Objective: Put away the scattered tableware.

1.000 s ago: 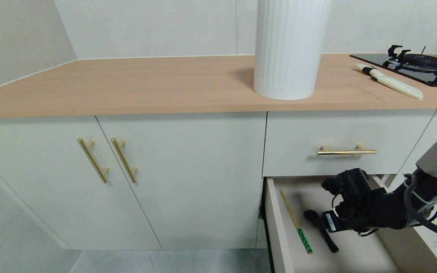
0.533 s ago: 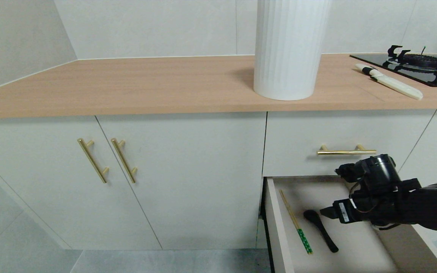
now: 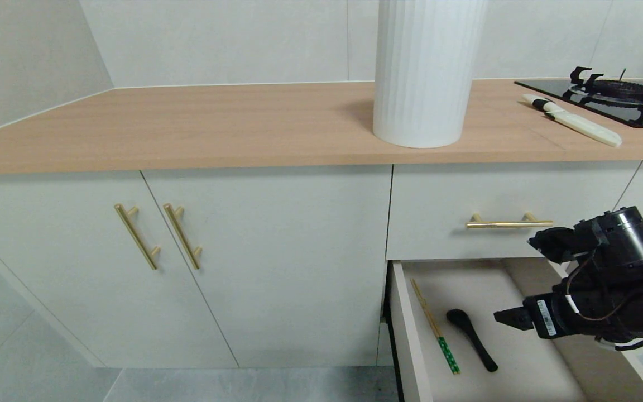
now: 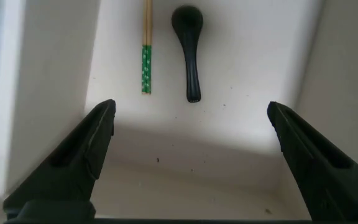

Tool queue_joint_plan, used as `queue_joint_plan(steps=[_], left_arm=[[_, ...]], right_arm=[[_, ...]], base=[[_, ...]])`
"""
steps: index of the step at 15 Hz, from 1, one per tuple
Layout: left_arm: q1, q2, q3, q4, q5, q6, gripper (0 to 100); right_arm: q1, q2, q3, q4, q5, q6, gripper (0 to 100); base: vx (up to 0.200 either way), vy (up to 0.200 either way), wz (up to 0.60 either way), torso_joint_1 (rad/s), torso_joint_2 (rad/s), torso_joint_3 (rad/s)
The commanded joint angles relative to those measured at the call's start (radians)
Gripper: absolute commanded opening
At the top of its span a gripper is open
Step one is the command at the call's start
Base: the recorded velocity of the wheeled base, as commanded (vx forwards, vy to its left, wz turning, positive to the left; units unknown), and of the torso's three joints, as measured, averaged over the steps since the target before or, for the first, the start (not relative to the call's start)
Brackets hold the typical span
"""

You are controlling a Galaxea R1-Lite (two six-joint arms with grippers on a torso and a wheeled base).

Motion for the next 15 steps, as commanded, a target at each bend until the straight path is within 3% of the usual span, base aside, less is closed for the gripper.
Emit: queue_joint_plan(steps=[1,3,10,15], left_arm=[[0.001,0.0,0.0,0.0,-0.001,0.01,100],[0.001,0.0,0.0,0.0,-0.001,0.005,100],[-0.001,0.0,0.0,0.0,-0.001,0.001,100],[-0.001,0.0,0.0,0.0,0.0,0.002,100]], right_arm=[[0.003,-0.051,-0.008,0.02,0.0,0.0,100],[0.003,-0.064,-0.011,0.032,0.0,-0.001,100],[0.003,-0.07,-0.009,0.056,0.0,-0.006,100],[0.053,-0.103,-0.012,0.179,0.002,-0.029,100]], base=[[0.0,0.0,0.0,0.0,0.0,0.0],[0.0,0.0,0.0,0.0,0.0,0.0],[-0.2,0.0,0.0,0.002,0.0,0.0],[0.0,0.0,0.0,0.0,0.0,0.0]])
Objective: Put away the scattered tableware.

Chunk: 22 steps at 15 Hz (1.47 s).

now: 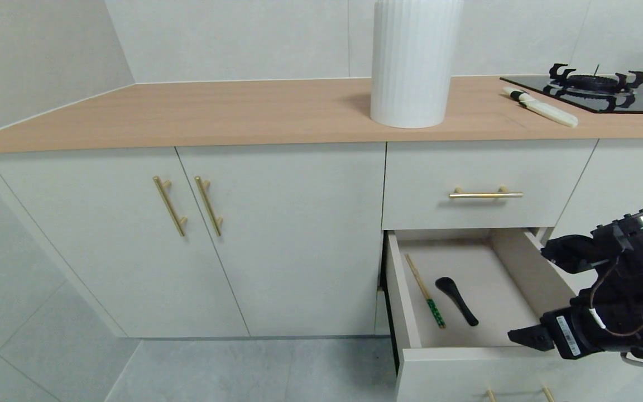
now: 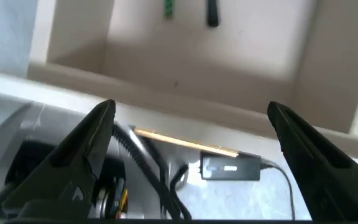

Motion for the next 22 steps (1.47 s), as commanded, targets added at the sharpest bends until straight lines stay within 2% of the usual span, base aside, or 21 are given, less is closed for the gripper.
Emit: queue_joint_plan(steps=[1,4,9,11,14,22], left_arm=[[0.001,0.0,0.0,0.0,0.0,0.0,100],[0.001,0.0,0.0,0.0,0.0,0.001,100],[0.001,0.0,0.0,0.0,0.0,0.001,100],[0.001,0.0,0.0,0.0,0.0,0.0,100],[0.001,0.0,0.0,0.0,0.0,0.0,100],[0.001,0.0,0.0,0.0,0.0,0.0,100]], right_arm=[[0.025,-0.021,0.001,0.023,0.002,-0.013,100],[0.069,-0.043,0.009,0.127,0.032,-0.078,100],[0.166,-0.031,0.01,0.256,0.032,-0.102,100],[0.172,-0.011,0.009,0.313,0.032,-0.124,100],[0.17,0.065,0.006,0.317,0.032,-0.118,100],[0.118,0.204,-0.089,0.322,-0.02,0.087,100]], base=[[0.0,0.0,0.0,0.0,0.0,0.0],[0.0,0.0,0.0,0.0,0.0,0.0],[0.0,0.0,0.0,0.0,0.0,0.0],[0.0,0.0,0.0,0.0,0.0,0.0],[0.0,0.0,0.0,0.0,0.0,0.0],[0.0,0.0,0.0,0.0,0.0,0.0]])
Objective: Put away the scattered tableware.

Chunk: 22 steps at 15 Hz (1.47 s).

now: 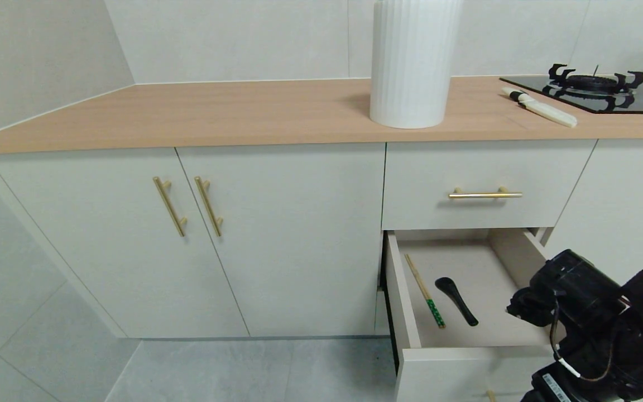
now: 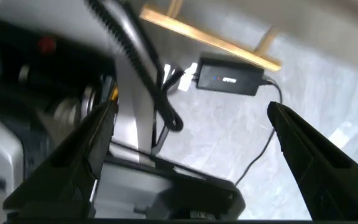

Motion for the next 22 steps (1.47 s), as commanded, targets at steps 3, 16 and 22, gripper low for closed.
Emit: queue_joint_plan(steps=[3,16,22], left_arm=[[-0.001,0.0,0.0,0.0,0.0,0.001,100],[-0.001,0.0,0.0,0.0,-0.001,0.001,100],[-0.001,0.0,0.0,0.0,0.0,0.0,100]], right_arm=[[-0.027,0.082,-0.063,0.002,-0.004,0.071,100],[-0.054,0.173,-0.158,-0.066,-0.083,0.238,100],[-0.08,0.173,-0.155,-0.161,-0.081,0.237,100]], base=[[0.0,0.0,0.0,0.0,0.0,0.0],[0.0,0.0,0.0,0.0,0.0,0.0],[0.0,0.0,0.0,0.0,0.0,0.0]])
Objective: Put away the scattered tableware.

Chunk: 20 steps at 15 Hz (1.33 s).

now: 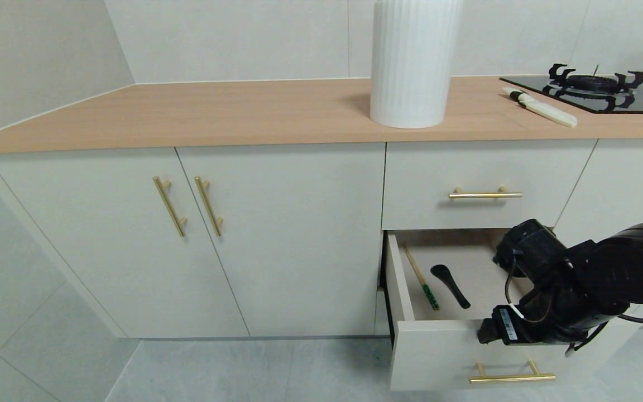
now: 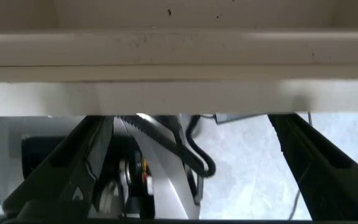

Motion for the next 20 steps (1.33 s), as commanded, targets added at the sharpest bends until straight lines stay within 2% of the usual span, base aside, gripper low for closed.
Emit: queue_joint_plan(steps=[1,6,13,18,20], left_arm=[[-0.001,0.0,0.0,0.0,0.0,-0.001,100],[0.001,0.0,0.0,0.0,0.0,0.001,100],[-0.001,0.0,0.0,0.0,0.0,-0.001,100],[-0.001,0.0,0.0,0.0,0.0,0.001,100],[-0.001,0.0,0.0,0.0,-0.001,-0.001,100]], right_arm=[[-0.003,0.002,0.001,-0.024,0.0,-0.003,100],[-0.027,0.032,-0.007,-0.09,-0.001,-0.034,100],[-0.04,0.121,-0.005,-0.3,-0.044,-0.072,100],[-0.04,0.123,0.024,-0.398,-0.051,-0.071,100],[-0.049,0.147,0.056,-0.506,-0.051,-0.072,100]], base=[[0.0,0.0,0.0,0.0,0.0,0.0],[0.0,0.0,0.0,0.0,0.0,0.0],[0.0,0.0,0.0,0.0,0.0,0.0],[0.0,0.0,0.0,0.0,0.0,0.0],[0.0,0.0,0.0,0.0,0.0,0.0]])
